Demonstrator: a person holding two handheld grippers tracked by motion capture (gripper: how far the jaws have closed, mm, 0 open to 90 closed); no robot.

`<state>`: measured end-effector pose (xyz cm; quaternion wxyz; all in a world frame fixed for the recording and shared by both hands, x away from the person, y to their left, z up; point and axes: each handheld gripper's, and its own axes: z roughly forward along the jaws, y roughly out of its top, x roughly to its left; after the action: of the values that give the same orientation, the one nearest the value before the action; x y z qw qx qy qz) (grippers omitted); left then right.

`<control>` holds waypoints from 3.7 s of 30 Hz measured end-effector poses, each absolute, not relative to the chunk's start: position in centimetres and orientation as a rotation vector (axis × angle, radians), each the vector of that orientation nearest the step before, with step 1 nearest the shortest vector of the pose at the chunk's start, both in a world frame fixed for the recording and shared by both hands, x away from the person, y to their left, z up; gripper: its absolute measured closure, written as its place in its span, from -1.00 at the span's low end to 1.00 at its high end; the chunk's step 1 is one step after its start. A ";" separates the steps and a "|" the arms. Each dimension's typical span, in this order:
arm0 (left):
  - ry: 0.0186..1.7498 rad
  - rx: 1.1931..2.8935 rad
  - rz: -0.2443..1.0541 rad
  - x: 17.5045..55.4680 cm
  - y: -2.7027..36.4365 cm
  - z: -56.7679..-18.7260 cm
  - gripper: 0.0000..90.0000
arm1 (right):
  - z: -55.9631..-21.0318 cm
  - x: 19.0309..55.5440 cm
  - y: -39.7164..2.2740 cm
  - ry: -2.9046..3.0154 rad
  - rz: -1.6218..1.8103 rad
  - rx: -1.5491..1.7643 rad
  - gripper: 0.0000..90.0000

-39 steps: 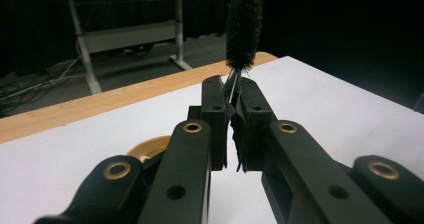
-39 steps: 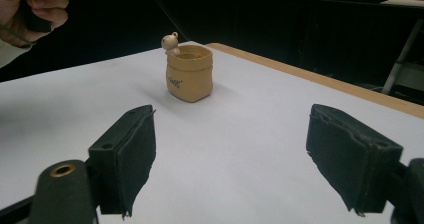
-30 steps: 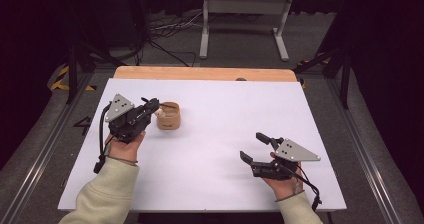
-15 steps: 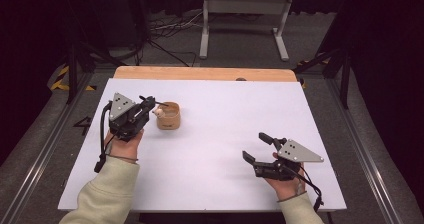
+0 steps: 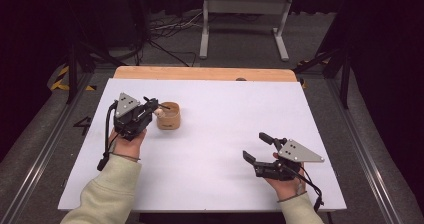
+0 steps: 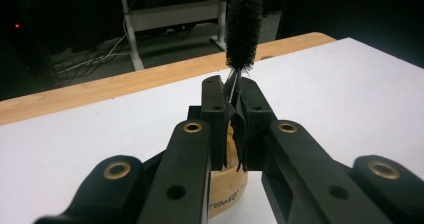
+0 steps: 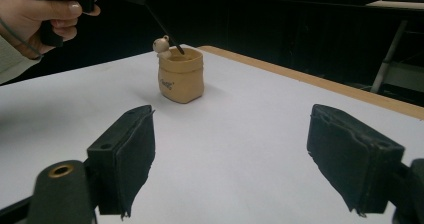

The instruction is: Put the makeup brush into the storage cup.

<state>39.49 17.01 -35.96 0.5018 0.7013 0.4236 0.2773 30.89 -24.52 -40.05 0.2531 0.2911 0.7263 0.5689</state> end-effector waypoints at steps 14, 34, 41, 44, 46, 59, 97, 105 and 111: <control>1.038 1.712 0.650 40.4 16.8 -37.2 0.88 | -40.1 30.8 -24.7 1.973 1.542 0.799 -0.57; 1.058 1.782 0.629 41.4 16.4 -38.4 0.88 | -40.2 30.8 -24.6 1.974 1.538 0.798 -0.57; 1.063 1.791 0.615 41.5 16.4 -38.5 0.87 | -40.1 30.8 -24.6 1.975 1.538 0.797 -0.57; 1.062 1.797 0.611 41.5 16.4 -38.5 0.85 | -40.1 30.8 -24.6 1.975 1.539 0.799 -0.57; 1.056 1.797 0.620 41.4 16.5 -38.5 0.74 | -40.2 30.8 -24.6 1.976 1.542 0.796 -0.57; 1.032 1.761 0.667 40.2 17.8 -38.0 -0.51 | -40.0 31.3 -24.3 1.982 1.549 0.778 -0.57; 0.847 1.683 0.523 34.0 23.2 -38.3 -0.87 | -38.9 34.3 -25.6 2.020 1.486 0.806 -0.92; 0.843 1.663 0.493 33.2 24.0 -39.5 -0.87 | -39.0 34.2 -25.8 2.048 1.523 0.759 -1.00; 0.822 1.654 0.484 32.8 24.2 -40.3 -0.90 | -39.4 34.2 -25.9 2.070 1.517 0.751 -1.00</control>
<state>32.80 24.23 -40.33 0.5778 0.7071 0.3513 0.2068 34.24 -25.93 -39.38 0.2317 0.2733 0.7531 0.5517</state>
